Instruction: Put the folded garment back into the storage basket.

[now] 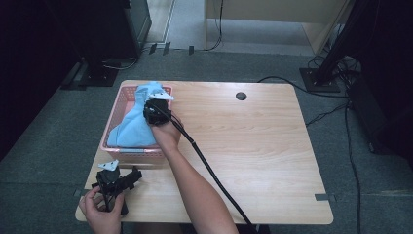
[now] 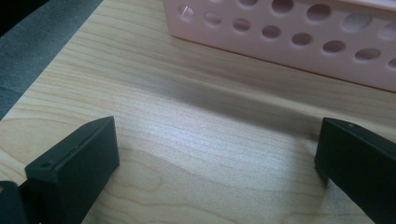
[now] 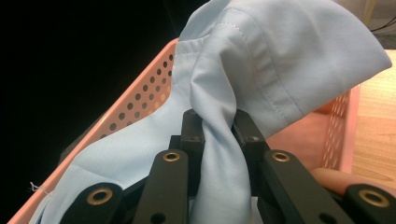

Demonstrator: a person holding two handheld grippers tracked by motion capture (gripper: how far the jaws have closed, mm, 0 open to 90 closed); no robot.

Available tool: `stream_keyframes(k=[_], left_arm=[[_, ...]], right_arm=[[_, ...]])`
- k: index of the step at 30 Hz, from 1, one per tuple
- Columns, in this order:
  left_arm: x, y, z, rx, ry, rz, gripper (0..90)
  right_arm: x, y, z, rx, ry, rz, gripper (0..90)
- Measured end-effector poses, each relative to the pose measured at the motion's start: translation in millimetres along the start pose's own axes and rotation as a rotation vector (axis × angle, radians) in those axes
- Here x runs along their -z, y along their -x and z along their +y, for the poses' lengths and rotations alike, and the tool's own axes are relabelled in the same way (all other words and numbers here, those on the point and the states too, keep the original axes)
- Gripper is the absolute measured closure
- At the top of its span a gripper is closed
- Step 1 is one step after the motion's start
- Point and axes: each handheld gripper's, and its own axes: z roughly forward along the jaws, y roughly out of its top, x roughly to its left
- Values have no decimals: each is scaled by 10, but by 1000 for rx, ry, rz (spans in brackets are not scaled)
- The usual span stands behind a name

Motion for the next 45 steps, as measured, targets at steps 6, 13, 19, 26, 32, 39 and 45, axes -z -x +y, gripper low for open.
stream_keyframes(k=[6,13,19,26,32,39,45], left_arm=[[0,0,0,0,1,0,0],[-1,0,0,1,2,0,0],[-1,0,-1,0,2,0,0],[-1,0,-1,0,2,0,0],[-1,0,0,0,2,0,0],[-1,0,0,0,2,0,0],[0,0,0,0,0,0,0]], right_arm=[[-73,-21,-28,-14,-11,-28,789],[-120,-34,-25,-35,-24,-46,788],[-161,-9,-36,-39,-63,-74,779],[-191,41,-65,-31,-135,-79,743],[-140,75,-57,-11,-137,-48,643],[-67,95,-65,-13,-121,17,460],[15,115,-84,58,-77,41,230]])
